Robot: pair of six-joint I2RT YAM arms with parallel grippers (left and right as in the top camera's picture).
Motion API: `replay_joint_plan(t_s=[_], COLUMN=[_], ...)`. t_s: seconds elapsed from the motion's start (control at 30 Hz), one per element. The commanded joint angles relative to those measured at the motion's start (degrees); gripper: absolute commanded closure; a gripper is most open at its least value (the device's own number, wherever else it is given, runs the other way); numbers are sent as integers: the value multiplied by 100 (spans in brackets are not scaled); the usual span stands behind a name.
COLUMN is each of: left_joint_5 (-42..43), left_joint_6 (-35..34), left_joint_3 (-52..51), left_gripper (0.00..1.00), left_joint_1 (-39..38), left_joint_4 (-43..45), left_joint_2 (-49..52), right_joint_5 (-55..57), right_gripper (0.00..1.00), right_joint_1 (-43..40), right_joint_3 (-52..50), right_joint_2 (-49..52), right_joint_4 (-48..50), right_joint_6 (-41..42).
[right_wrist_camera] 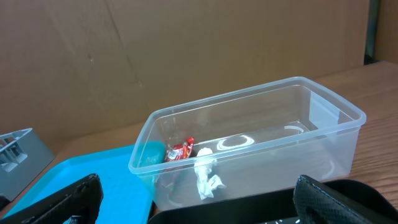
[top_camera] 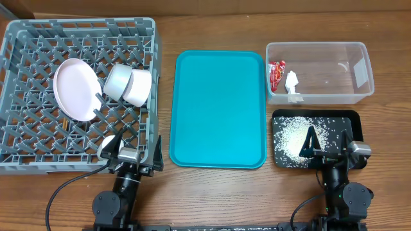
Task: Sort waste into correct bins and load items into the dishwasher
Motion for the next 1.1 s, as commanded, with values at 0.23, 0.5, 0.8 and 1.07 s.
replay_joint_plan(t_s=[0.23, 0.5, 0.8, 1.07], left_joint_5=[-131, -133, -131, -133], left_joint_6=[-31, -31, -31, -31], left_joint_3=[-20, -20, -20, -20], left_gripper=[0, 0, 0, 0], left_joint_1=[-37, -37, -37, -37], left_joint_4=[-693, -699, -702, -702], left_joint_2=[-42, -31, -28, -28], right_joint_5=[33, 31, 33, 31], right_gripper=[0, 0, 0, 0], right_joint_1=[-17, -17, -17, -17], right_joint_3=[-57, -57, -57, -57], right_joint_2=[-57, -57, -57, -57], right_joint_4=[20, 20, 20, 20], right_joint_6=[-4, -7, -4, -4])
